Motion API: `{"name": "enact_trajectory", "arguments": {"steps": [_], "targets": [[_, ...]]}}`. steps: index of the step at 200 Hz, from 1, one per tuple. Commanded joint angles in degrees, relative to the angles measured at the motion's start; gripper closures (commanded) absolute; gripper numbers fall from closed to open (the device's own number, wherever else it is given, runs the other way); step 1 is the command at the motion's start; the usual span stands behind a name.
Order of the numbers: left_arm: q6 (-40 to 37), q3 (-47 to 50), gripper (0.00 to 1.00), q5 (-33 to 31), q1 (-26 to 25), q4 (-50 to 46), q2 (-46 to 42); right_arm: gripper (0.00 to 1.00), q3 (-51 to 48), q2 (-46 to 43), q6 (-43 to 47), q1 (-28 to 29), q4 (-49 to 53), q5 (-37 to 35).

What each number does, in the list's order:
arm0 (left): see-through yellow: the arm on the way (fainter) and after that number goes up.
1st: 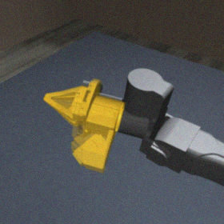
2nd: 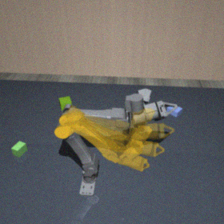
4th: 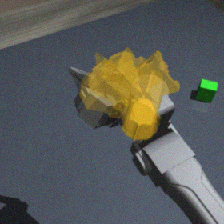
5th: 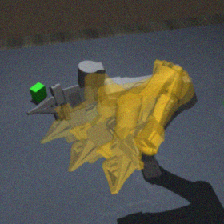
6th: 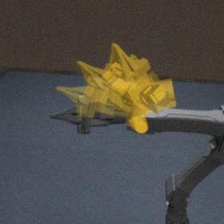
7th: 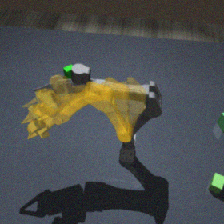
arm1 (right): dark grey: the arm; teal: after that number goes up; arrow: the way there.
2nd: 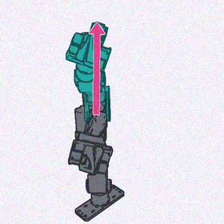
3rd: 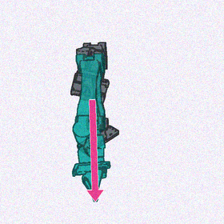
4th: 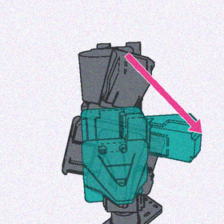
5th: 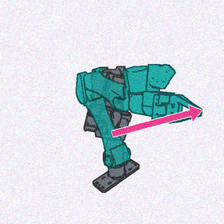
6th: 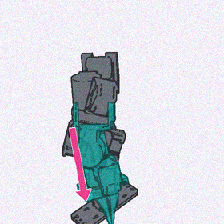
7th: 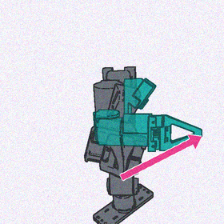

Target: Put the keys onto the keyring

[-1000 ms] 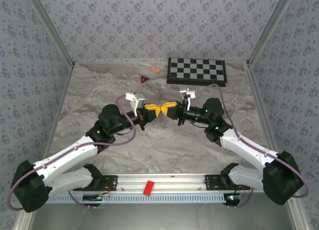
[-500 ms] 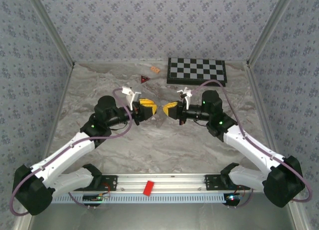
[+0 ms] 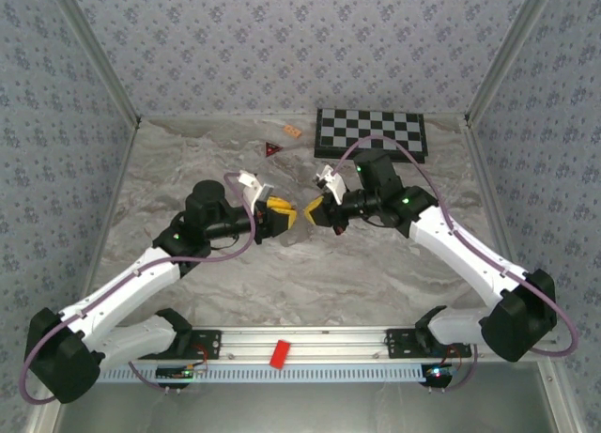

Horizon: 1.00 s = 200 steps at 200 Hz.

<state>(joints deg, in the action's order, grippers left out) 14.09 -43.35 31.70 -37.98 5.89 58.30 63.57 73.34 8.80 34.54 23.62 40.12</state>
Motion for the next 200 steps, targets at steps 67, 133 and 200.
{"name": "enact_trajectory", "arguments": {"steps": [67,133,200], "targets": [[-1.96,-4.00,0.68,6.52,-0.14,-0.48,5.27,1.00,0.68,-1.29,2.64,-0.27,1.46,6.44],[-2.74,-4.34,0.84,8.99,-0.61,-0.57,6.24,1.00,-0.16,-2.02,1.76,-0.72,-0.19,8.13],[-2.69,-4.37,0.86,9.80,-0.70,-0.25,6.56,1.00,-1.96,-3.58,-0.36,-1.95,-3.38,11.54]]}}
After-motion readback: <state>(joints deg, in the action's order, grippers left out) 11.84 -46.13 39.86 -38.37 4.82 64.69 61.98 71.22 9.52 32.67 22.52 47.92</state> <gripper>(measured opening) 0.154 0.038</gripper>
